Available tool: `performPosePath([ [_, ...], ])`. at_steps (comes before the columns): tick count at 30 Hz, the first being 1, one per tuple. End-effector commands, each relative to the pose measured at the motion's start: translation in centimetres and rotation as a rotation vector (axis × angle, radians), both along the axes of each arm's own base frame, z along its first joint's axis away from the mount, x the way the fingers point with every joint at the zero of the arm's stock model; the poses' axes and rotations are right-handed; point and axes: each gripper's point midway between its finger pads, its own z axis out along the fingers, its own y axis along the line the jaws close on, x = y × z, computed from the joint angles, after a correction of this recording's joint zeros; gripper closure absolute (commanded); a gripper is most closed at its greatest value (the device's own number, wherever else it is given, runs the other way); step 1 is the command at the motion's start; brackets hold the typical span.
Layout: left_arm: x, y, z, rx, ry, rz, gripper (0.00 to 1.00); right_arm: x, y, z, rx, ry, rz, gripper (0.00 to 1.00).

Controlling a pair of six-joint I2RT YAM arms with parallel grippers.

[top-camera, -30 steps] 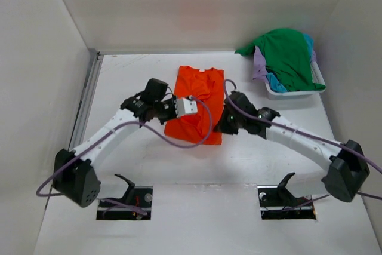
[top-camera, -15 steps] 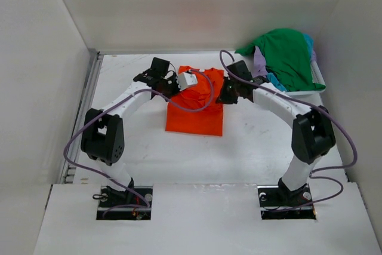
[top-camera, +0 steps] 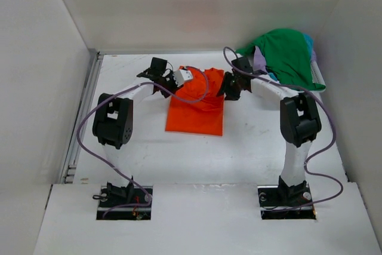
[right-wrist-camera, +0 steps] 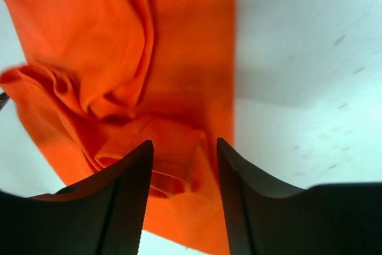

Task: Fold and stack the t-shirts
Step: Fold the folded rectangular tshirt in 1/3 of the way

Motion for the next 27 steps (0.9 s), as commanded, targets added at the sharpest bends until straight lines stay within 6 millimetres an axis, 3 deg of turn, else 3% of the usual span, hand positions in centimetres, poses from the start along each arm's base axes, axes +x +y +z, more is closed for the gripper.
performPosePath([
  [1,4.8,0.9,4.1,-0.088,-0.127,0.119,0.76,4.9,-1.1,5.5,0.049,-0.191,-0.031,0.48],
  [4,6.5,2.8,5.6,-0.112,-0.150,0.203,0.75,5.5,-2.4,7.8,0.032,-0.243,-0.042,0.47],
  [6,6.7,3.4,6.7,-0.124,-0.157,0.225,0.75,5.1,-2.7,8.4,0.022,-0.255,-0.036,0.46],
  [8,5.7,3.0,7.7,-0.136,-0.164,0.189,0.71,4.0,-3.0,8.8,0.003,-0.259,-0.019,0.49],
  [11,3.7,1.8,8.1,-0.165,-0.153,0.116,0.61,1.4,-2.5,7.7,-0.046,-0.217,0.013,0.66],
  [15,2.0,0.9,5.3,-0.141,-0.041,0.086,0.55,-2.8,-0.9,5.3,-0.110,-0.111,0.078,0.86],
  [20,1.6,1.0,1.3,-0.118,0.108,0.115,0.55,-6.4,0.5,4.0,-0.130,-0.015,0.111,0.98],
  [25,2.9,0.6,0.7,-0.144,0.116,0.164,0.55,-7.0,2.3,2.9,-0.132,0.023,0.160,0.99],
  [27,3.2,0.5,0.7,-0.164,0.120,0.182,0.61,-6.6,2.6,2.1,-0.135,0.031,0.159,1.00],
])
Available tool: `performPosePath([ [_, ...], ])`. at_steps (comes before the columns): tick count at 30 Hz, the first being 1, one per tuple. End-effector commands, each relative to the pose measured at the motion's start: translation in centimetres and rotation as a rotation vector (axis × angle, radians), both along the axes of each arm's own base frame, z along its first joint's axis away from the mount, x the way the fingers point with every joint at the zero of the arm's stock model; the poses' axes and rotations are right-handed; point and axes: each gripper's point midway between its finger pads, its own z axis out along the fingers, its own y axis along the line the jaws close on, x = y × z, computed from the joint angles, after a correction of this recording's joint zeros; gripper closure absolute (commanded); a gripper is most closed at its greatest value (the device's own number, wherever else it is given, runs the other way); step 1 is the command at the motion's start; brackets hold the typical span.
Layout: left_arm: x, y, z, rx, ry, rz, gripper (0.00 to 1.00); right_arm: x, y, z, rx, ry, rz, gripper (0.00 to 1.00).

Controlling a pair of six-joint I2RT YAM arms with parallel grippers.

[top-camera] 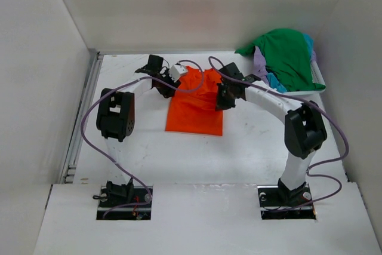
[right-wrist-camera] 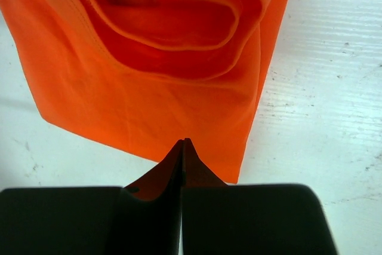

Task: Fold and stack the t-shirts
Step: Fold the folded rectangular tshirt in 1/3 of the way

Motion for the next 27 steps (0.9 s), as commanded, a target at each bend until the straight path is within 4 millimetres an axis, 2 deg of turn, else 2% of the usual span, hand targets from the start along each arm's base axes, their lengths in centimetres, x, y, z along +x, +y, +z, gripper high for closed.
performPosePath([
  [1,1.8,-0.9,3.1,-0.083,-0.044,0.046,0.66,1.3,0.7,-0.8,-0.003,0.004,-0.009,1.00],
  [4,1.6,-0.9,2.9,-0.108,-0.027,0.061,0.80,2.9,1.5,-1.9,0.023,-0.002,-0.008,1.00],
  [7,1.2,-0.7,2.9,-0.116,-0.017,0.063,0.88,5.4,1.6,-1.9,0.048,-0.031,-0.037,1.00],
  [11,1.4,-0.1,3.3,-0.116,-0.025,0.087,0.90,8.8,1.8,-1.2,0.067,-0.086,-0.067,0.99],
  [15,1.9,0.9,4.0,-0.119,-0.044,0.112,0.90,11.4,1.1,-0.5,0.066,-0.137,-0.111,0.98],
  [18,2.2,1.4,5.0,-0.129,-0.059,0.131,0.84,12.9,0.0,0.0,0.052,-0.170,-0.157,0.97],
  [21,2.3,1.4,6.4,-0.153,-0.080,0.141,0.71,13.4,-0.6,-0.4,0.044,-0.169,-0.173,0.97],
  [24,2.0,0.6,7.8,-0.206,-0.080,0.140,0.56,12.9,-1.3,-0.4,0.031,-0.170,-0.185,0.95],
  [27,1.6,-0.2,8.2,-0.257,-0.049,0.133,0.50,11.8,-2.1,0.9,0.028,-0.216,-0.199,0.85],
])
